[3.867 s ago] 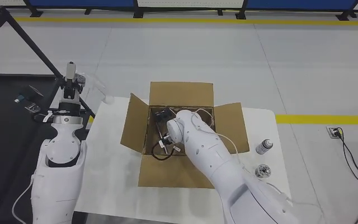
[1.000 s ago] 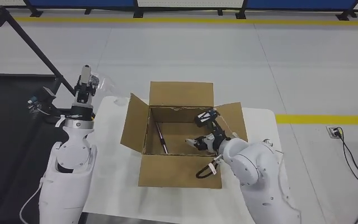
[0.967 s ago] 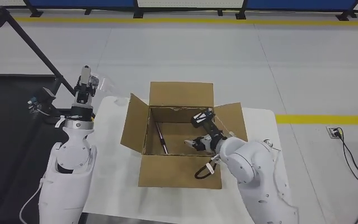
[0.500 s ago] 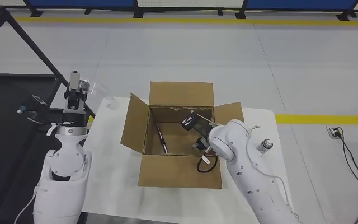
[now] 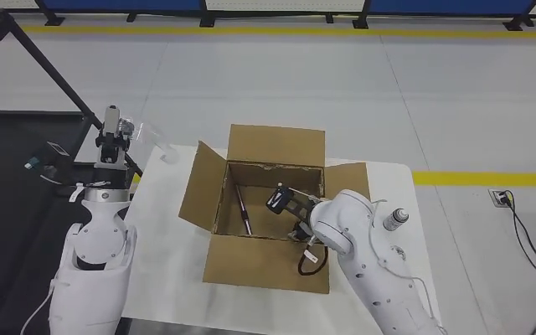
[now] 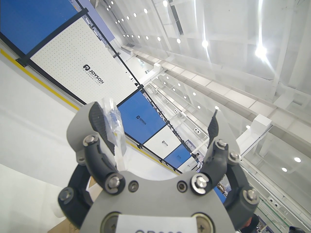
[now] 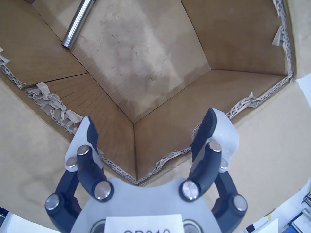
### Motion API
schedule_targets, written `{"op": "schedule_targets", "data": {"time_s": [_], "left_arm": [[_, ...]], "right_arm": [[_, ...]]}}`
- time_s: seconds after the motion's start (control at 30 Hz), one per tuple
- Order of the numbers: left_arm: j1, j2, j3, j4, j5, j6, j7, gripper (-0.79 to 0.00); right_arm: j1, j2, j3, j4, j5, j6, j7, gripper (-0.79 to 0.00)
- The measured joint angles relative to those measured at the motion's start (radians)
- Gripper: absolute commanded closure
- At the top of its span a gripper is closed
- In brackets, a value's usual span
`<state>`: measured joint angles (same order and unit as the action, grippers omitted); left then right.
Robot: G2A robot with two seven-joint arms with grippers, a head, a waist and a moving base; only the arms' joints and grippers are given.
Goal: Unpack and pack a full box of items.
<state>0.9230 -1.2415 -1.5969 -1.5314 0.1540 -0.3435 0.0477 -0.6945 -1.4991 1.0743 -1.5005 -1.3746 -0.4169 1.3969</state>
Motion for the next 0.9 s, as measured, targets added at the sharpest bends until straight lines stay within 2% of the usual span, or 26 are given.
{"op": "schedule_targets", "data": {"time_s": [0.17,0.3,0.5,0.63,0.83,0.9], "left_arm": [[0.002,0.000,-0.004,0.004,-0.002,-0.003,0.001,-0.785],[0.004,0.000,-0.005,0.006,-0.005,-0.003,0.001,-0.785],[0.013,0.001,-0.022,0.004,-0.012,-0.007,0.002,-0.785],[0.031,0.002,-0.036,-0.005,-0.016,-0.007,0.010,-0.785],[0.039,0.001,-0.038,-0.007,-0.023,-0.004,0.013,-0.785],[0.033,0.000,-0.032,-0.006,-0.026,-0.004,0.008,-0.785]], "right_arm": [[0.035,-0.011,-0.003,0.023,0.057,0.102,-0.032,-0.785],[0.128,-0.043,-0.080,0.161,0.101,0.206,-0.062,-0.785],[0.312,-0.131,-0.241,0.488,0.200,0.369,-0.176,-0.785],[0.406,-0.209,-0.333,0.727,0.284,0.448,-0.281,-0.785],[0.471,-0.310,-0.395,0.970,0.393,0.501,-0.472,-0.785],[0.479,-0.318,-0.398,1.007,0.400,0.500,-0.496,-0.785]]}}
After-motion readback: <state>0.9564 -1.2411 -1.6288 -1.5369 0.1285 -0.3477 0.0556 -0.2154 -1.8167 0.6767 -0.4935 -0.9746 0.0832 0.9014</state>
